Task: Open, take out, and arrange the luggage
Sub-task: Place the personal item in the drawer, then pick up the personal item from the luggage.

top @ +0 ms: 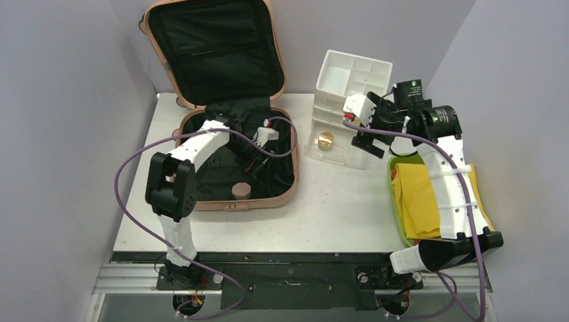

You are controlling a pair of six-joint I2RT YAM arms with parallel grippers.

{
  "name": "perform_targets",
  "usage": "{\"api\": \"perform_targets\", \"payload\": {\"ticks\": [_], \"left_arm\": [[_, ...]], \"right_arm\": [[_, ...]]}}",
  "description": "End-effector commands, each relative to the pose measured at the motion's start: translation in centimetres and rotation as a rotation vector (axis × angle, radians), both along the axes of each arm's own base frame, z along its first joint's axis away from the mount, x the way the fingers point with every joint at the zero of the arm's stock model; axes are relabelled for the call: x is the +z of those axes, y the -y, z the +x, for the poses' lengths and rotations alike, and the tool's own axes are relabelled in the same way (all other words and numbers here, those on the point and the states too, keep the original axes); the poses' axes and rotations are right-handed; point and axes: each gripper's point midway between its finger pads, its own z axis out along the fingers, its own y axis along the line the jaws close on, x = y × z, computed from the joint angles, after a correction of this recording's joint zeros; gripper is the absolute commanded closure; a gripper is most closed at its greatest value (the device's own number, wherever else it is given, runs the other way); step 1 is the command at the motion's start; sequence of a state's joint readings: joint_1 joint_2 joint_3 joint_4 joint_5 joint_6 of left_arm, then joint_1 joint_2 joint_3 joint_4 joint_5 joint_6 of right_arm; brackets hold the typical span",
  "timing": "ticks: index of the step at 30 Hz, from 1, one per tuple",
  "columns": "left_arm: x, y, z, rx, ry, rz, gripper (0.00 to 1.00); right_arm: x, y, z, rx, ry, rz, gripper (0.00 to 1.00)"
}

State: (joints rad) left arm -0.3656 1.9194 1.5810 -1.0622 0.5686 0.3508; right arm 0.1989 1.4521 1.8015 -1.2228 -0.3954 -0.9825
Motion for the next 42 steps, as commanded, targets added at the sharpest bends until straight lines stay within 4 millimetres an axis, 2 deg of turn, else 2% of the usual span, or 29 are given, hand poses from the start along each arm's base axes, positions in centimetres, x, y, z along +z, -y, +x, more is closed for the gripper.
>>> {"api": "perform_targets", "payload": {"ticks": [1, 6, 10, 13, 16, 19, 22, 25, 28, 31, 32, 36, 39, 41, 42], "left_arm": [[-2.0, -1.7, -1.1, -0.081, 0.01, 0.124, 0.04], [-4.6, -2.8, -2.6, -0.137, -0.036, 0.201, 0.04], [-7.5, -2.5, -4.2, -0.189, -0.092, 0.259, 0.04], [-8.5, -2.1, -5.6, -0.218, -0.138, 0.258, 0.02], [-8.8, -2.5, -5.9, -0.207, -0.15, 0.284, 0.03], [-9.1, -3.9, -4.8, -0.162, -0.105, 0.361, 0.08], [-8.3, -4.7, -2.8, -0.084, -0.069, 0.376, 0.17], [-7.4, -5.4, -1.6, -0.038, -0.056, 0.39, 0.44], [-6.5, -6.1, -0.9, -0.016, -0.049, 0.393, 0.61], [-5.3, -6.4, -0.2, 0.003, -0.03, 0.385, 0.67], [-4.7, -6.5, 0.3, 0.014, -0.021, 0.378, 0.73], [-2.7, -6.7, 1.9, 0.045, 0.022, 0.352, 0.86], [-1.9, -7.2, 2.7, 0.06, 0.033, 0.341, 0.88], [-1.6, -7.6, 2.6, 0.06, 0.013, 0.335, 0.72], [-1.4, -7.7, 2.1, 0.052, -0.012, 0.335, 0.59]], "right_arm": [[-4.3, -1.0, -0.8, 0.049, -0.155, 0.004, 0.1], [-3.7, -0.5, 1.7, -0.009, -0.133, 0.005, 0.11], [-3.5, -0.5, 3.3, -0.021, -0.123, 0.019, 0.11], [-3.4, -0.7, 4.4, -0.03, -0.12, 0.03, 0.11], [-3.3, -0.9, 5.0, -0.033, -0.114, 0.042, 0.11], [-3.7, -0.9, 5.3, -0.033, -0.123, 0.045, 0.12], [-4.1, -1.1, 5.4, -0.04, -0.132, 0.056, 0.12], [-4.1, -1.2, 5.6, -0.043, -0.132, 0.065, 0.12], [-3.9, -1.3, 5.8, -0.043, -0.127, 0.075, 0.12], [-3.9, -1.3, 5.9, -0.047, -0.128, 0.078, 0.12], [-3.9, -1.4, 6.0, -0.049, -0.129, 0.081, 0.12], [-3.8, -1.5, 6.2, -0.057, -0.128, 0.094, 0.12], [-3.5, -1.7, 6.4, -0.066, -0.127, 0.108, 0.12], [-3.4, -1.8, 6.7, -0.068, -0.127, 0.116, 0.12], [-3.4, -1.8, 6.8, -0.069, -0.129, 0.116, 0.12]]}}
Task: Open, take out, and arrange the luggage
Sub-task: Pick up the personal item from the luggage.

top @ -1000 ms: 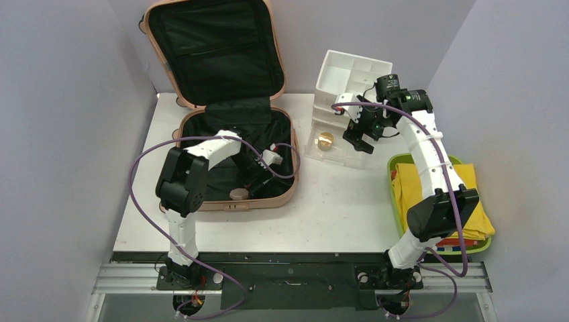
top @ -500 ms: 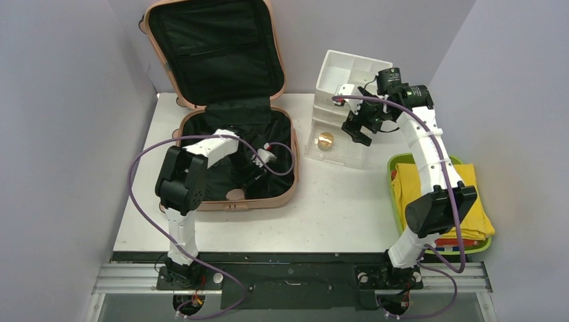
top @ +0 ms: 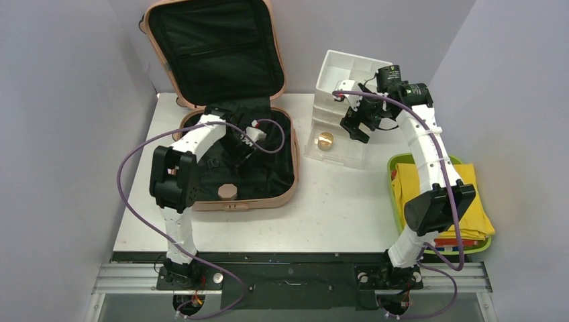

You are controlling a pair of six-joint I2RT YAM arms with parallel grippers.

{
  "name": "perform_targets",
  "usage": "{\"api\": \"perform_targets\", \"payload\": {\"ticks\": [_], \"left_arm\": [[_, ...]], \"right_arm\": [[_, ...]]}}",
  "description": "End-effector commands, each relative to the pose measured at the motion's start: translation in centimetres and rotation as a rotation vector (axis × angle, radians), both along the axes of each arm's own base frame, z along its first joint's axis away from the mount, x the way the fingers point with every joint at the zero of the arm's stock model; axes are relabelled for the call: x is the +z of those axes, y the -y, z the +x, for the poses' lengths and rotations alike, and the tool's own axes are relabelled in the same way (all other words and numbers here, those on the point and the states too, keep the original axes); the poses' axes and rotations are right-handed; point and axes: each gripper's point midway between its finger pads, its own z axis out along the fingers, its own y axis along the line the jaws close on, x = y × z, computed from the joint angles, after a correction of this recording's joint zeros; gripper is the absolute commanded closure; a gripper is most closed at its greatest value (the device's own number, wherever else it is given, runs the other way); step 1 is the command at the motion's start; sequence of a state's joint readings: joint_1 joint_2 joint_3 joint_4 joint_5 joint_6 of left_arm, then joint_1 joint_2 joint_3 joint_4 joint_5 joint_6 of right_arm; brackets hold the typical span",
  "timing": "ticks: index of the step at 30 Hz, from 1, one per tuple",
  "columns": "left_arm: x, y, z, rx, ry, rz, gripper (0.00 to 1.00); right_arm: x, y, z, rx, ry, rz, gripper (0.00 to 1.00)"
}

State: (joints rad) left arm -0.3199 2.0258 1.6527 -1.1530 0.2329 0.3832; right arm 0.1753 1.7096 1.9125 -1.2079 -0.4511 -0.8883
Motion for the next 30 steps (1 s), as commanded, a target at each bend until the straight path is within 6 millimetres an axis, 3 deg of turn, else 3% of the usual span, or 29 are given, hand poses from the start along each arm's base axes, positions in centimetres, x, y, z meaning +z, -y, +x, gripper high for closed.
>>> {"api": "perform_targets", "payload": {"ticks": [1, 3, 4, 5, 10, 20, 28, 30], "left_arm": [[2.3, -1.0, -0.5, 0.002, -0.032, -0.02, 0.54], [2.2, -1.6, -1.4, 0.005, -0.065, -0.015, 0.29], [2.4, -1.7, -1.8, 0.006, -0.071, -0.011, 0.06], [2.3, -2.1, -2.1, 0.011, -0.082, -0.004, 0.01], [1.9, -3.1, -3.0, 0.039, -0.096, 0.025, 0.04], [-1.2, -4.1, -4.7, 0.093, -0.221, 0.055, 0.04], [-2.5, -3.6, -5.6, 0.092, -0.287, 0.033, 0.01], [-2.6, -3.5, -5.7, 0.09, -0.294, 0.029, 0.07]], "right_arm": [[1.8, -0.5, 1.5, -0.012, 0.054, 0.049, 0.12], [1.8, -0.6, 1.7, -0.009, 0.053, 0.048, 0.12], [1.6, -0.5, 1.7, -0.007, 0.05, 0.045, 0.12], [1.6, -0.5, 1.6, -0.005, 0.048, 0.043, 0.12], [1.0, -0.7, 1.5, 0.002, 0.027, 0.047, 0.12], [0.9, -1.1, 1.8, 0.01, 0.02, 0.064, 0.13], [1.1, -1.3, 1.6, 0.007, 0.016, 0.078, 0.13], [1.1, -1.3, 1.6, 0.006, 0.017, 0.081, 0.13]]}}
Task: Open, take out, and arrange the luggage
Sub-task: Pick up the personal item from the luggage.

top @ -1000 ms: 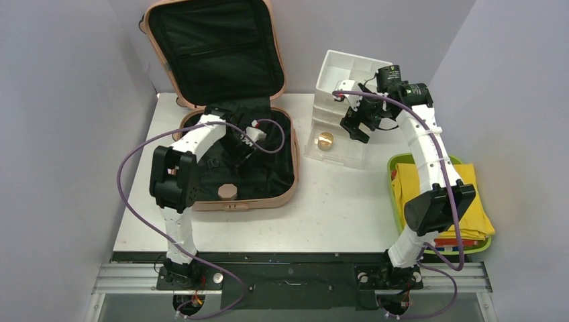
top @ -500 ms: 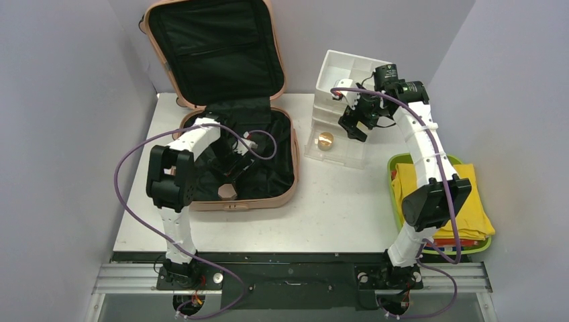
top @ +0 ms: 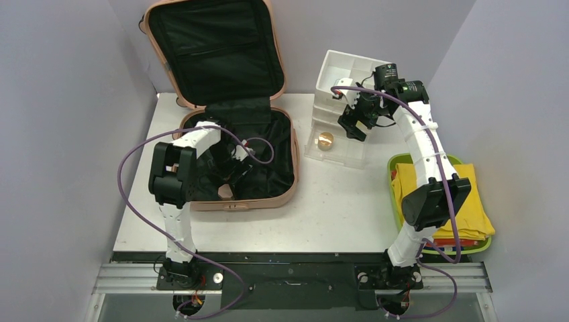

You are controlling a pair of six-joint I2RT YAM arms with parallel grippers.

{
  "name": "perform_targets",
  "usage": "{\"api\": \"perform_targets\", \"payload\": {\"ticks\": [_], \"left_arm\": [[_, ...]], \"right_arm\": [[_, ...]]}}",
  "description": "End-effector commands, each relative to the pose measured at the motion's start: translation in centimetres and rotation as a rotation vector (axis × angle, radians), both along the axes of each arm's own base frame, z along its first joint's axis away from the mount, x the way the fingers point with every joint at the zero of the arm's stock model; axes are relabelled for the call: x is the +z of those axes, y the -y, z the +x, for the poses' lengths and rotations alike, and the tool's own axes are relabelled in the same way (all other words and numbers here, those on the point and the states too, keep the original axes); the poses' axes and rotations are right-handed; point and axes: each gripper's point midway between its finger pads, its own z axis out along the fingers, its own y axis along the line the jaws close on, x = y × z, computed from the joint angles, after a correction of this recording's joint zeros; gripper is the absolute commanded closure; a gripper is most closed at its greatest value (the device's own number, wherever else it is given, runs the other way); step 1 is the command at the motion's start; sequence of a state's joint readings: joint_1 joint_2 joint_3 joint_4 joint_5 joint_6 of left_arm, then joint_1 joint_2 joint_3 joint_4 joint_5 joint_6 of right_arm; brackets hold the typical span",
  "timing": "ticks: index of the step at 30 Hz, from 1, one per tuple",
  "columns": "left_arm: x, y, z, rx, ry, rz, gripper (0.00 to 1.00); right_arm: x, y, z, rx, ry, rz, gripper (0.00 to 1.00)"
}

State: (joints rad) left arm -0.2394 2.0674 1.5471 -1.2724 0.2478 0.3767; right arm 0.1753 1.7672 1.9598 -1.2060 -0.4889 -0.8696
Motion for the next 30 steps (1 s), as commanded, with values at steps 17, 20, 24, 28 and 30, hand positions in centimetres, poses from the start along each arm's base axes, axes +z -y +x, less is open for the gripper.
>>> {"api": "perform_targets", "payload": {"ticks": [17, 20, 24, 28, 30], "left_arm": [[3.0, 1.8, 1.8, 0.039, 0.072, -0.123, 0.67], [4.6, 2.3, 3.1, 0.065, 0.122, -0.181, 0.69], [7.1, 2.7, 5.2, 0.108, 0.198, -0.268, 0.7], [9.9, 3.1, 7.2, 0.135, 0.268, -0.347, 0.7], [10.6, 3.1, 7.9, 0.138, 0.294, -0.357, 0.7]], "right_arm": [[3.2, -1.0, 0.5, -0.021, 0.066, 0.096, 0.13], [3.6, -1.1, 0.5, -0.026, 0.071, 0.107, 0.13], [4.1, -1.4, 0.3, -0.03, 0.073, 0.127, 0.13], [4.8, -2.2, 0.2, -0.014, 0.08, 0.15, 0.13], [5.2, -2.7, 0.2, -0.005, 0.086, 0.159, 0.13]]}}
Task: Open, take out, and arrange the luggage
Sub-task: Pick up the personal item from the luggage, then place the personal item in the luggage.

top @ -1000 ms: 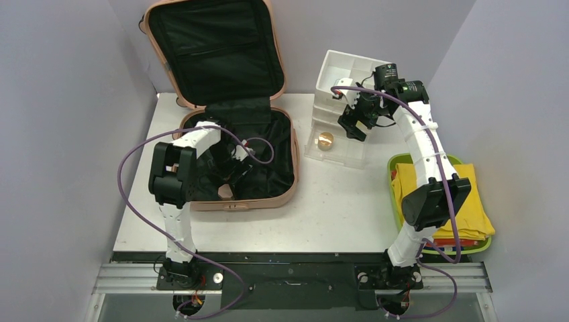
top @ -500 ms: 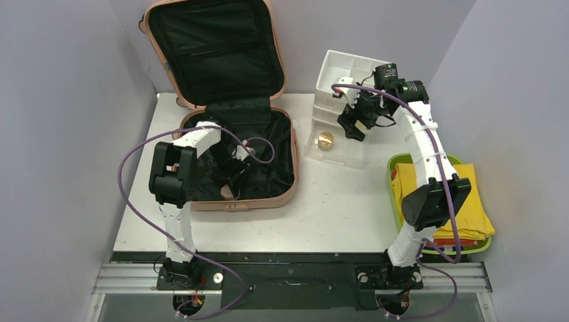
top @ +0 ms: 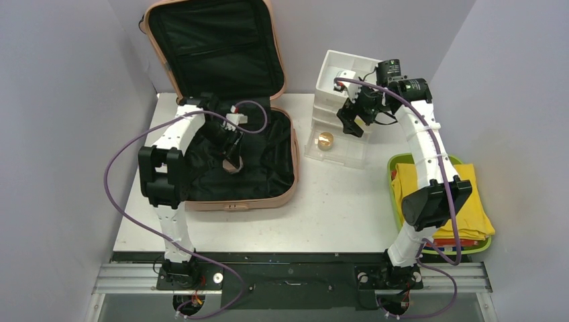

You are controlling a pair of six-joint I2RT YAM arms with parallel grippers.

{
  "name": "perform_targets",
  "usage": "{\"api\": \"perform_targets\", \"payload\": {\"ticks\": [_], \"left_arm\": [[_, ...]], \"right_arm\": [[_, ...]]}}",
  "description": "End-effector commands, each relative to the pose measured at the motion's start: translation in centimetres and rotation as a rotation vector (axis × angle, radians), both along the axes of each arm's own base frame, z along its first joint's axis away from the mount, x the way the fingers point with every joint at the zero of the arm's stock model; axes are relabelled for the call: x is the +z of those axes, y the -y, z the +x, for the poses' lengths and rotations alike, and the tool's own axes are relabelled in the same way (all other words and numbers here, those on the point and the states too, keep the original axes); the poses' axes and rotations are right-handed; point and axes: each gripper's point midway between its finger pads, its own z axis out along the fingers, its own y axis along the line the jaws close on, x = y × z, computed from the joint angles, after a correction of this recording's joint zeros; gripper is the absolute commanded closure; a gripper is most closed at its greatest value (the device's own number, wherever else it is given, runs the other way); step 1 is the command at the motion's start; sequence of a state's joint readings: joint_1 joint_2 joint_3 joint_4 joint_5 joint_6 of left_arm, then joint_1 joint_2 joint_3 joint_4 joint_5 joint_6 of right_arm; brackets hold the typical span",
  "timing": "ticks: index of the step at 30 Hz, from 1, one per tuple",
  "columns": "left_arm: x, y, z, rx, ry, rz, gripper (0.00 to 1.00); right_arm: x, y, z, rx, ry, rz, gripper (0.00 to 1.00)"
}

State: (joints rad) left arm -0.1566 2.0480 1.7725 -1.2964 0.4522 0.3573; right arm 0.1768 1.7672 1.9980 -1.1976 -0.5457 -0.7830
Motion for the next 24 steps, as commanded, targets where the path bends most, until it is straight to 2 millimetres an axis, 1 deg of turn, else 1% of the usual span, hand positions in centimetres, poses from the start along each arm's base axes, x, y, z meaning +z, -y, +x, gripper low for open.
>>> {"api": "perform_targets", "payload": {"ticks": [1, 6, 7, 8, 10, 12, 14, 15, 16, 17, 18, 19, 20, 21, 22, 23, 24], "left_arm": [[4.9, 1.0, 2.3, 0.021, 0.14, -0.109, 0.7], [6.1, 1.4, 3.7, 0.029, 0.186, -0.125, 0.7], [6.1, 1.6, 3.9, 0.03, 0.188, -0.132, 0.7], [6.7, 1.8, 4.3, 0.028, 0.206, -0.139, 0.7], [7.1, 2.2, 4.9, 0.017, 0.224, -0.147, 0.7], [6.7, 2.2, 5.4, 0.005, 0.237, -0.128, 0.7], [5.3, 1.7, 6.8, 0.004, 0.283, -0.072, 0.7], [3.9, 1.6, 6.8, 0.013, 0.27, -0.048, 0.7], [3.1, 1.2, 7.9, 0.021, 0.313, -0.013, 0.7], [1.6, 1.3, 7.7, 0.023, 0.293, 0.005, 0.7], [0.8, 1.1, 8.8, 0.031, 0.334, 0.031, 0.7], [-1.0, 1.2, 8.5, 0.037, 0.308, 0.054, 0.7], [-1.8, 1.0, 9.5, 0.046, 0.34, 0.077, 0.7], [-3.4, 1.3, 9.4, 0.045, 0.318, 0.089, 0.7], [-4.1, 1.2, 10.2, 0.056, 0.342, 0.106, 0.7], [-5.3, 1.4, 10.4, 0.061, 0.328, 0.116, 0.7], [-5.7, 1.4, 11.0, 0.068, 0.34, 0.12, 0.7]], "right_arm": [[3.8, -1.6, 0.4, 0.025, 0.095, 0.07, 0.13], [5.4, -2.8, 0.4, 0.024, 0.114, 0.111, 0.13], [5.4, -2.9, 0.4, 0.023, 0.11, 0.118, 0.12], [5.7, -3.1, 0.3, 0.031, 0.108, 0.13, 0.11], [5.5, -3.6, -0.2, 0.063, 0.093, 0.135, 0.11], [4.9, -4.3, -0.9, 0.106, 0.07, 0.126, 0.11], [4.0, -5.2, -1.6, 0.152, 0.043, 0.114, 0.11], [3.4, -6.0, -2.1, 0.178, 0.021, 0.114, 0.11], [3.2, -6.4, -2.5, 0.19, 0.012, 0.119, 0.11], [2.5, -7.2, -3.0, 0.209, -0.013, 0.133, 0.11], [2.4, -7.7, -3.4, 0.217, -0.017, 0.142, 0.11], [1.6, -8.6, -3.8, 0.233, -0.035, 0.148, 0.11], [1.4, -8.9, -4.1, 0.242, -0.034, 0.147, 0.1], [0.6, -9.6, -4.4, 0.259, -0.041, 0.136, 0.1], [0.6, -9.9, -4.7, 0.268, -0.032, 0.133, 0.1], [0.0, -10.6, -4.7, 0.273, -0.028, 0.125, 0.1], [0.2, -10.9, -4.8, 0.268, -0.016, 0.13, 0.1]]}}
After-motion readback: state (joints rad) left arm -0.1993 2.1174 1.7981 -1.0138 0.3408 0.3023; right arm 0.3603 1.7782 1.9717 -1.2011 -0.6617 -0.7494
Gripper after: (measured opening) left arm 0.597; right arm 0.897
